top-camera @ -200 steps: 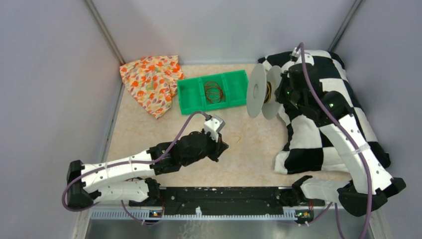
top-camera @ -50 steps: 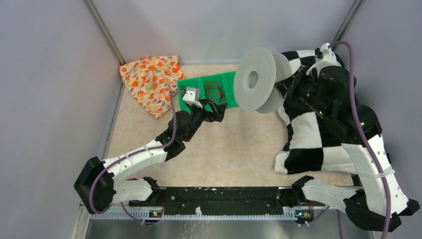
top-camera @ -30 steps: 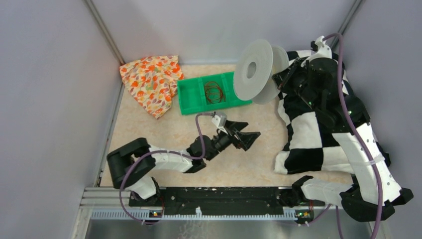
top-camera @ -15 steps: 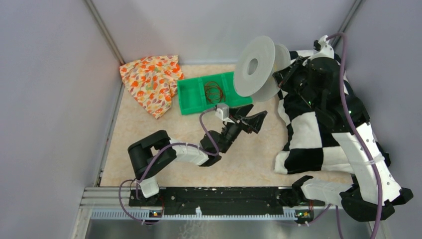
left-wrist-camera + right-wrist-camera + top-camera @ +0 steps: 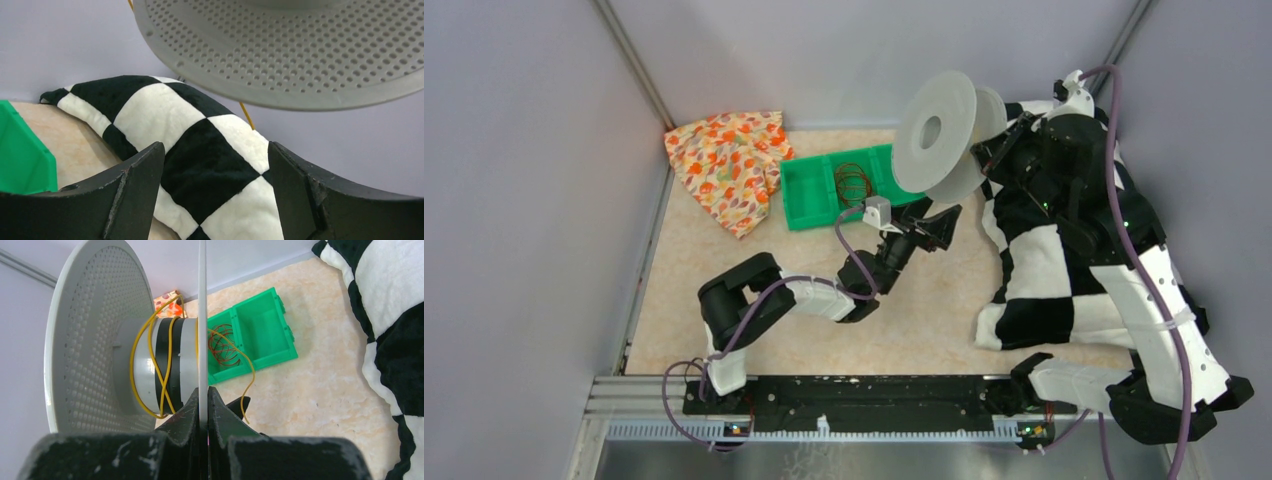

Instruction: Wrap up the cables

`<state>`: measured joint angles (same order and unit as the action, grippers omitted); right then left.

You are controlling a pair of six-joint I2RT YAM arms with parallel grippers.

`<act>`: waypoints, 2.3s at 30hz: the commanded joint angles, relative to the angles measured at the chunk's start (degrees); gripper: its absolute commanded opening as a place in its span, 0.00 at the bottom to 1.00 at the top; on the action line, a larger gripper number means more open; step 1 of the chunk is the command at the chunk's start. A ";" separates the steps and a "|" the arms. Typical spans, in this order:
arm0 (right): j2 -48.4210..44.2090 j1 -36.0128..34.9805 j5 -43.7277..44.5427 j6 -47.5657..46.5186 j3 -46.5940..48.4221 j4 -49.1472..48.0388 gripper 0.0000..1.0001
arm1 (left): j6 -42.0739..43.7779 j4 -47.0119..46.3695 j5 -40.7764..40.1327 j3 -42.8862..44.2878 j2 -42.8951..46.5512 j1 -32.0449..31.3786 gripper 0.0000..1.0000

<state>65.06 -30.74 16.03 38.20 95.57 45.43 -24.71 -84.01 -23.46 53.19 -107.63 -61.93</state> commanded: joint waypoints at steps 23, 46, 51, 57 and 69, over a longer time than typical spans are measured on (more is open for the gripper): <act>-1.01 -0.55 -1.86 1.35 1.64 -7.02 0.00 | -1.83 -18.69 -1.23 6.84 -2.32 2.19 0.56; -0.44 -0.48 5.30 -2.57 -1.70 -7.70 0.00 | -10.39 6.10 1.52 -12.89 19.41 0.58 0.00; 0.81 -0.55 6.21 -4.06 -4.11 -7.65 0.00 | -10.54 30.07 7.87 -7.55 26.87 0.40 0.00; 1.64 -0.53 6.91 -4.56 -7.40 -8.21 0.00 | -13.94 44.40 15.24 -2.86 30.00 0.28 0.00; 3.65 -0.51 0.98 -8.65 -11.92 -7.36 0.00 | -8.75 63.73 24.06 10.00 30.50 0.04 0.00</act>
<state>69.65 -30.74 21.17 31.62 83.90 42.83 -38.11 -26.98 -1.52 57.34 -78.78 -61.78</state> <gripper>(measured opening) 0.016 0.008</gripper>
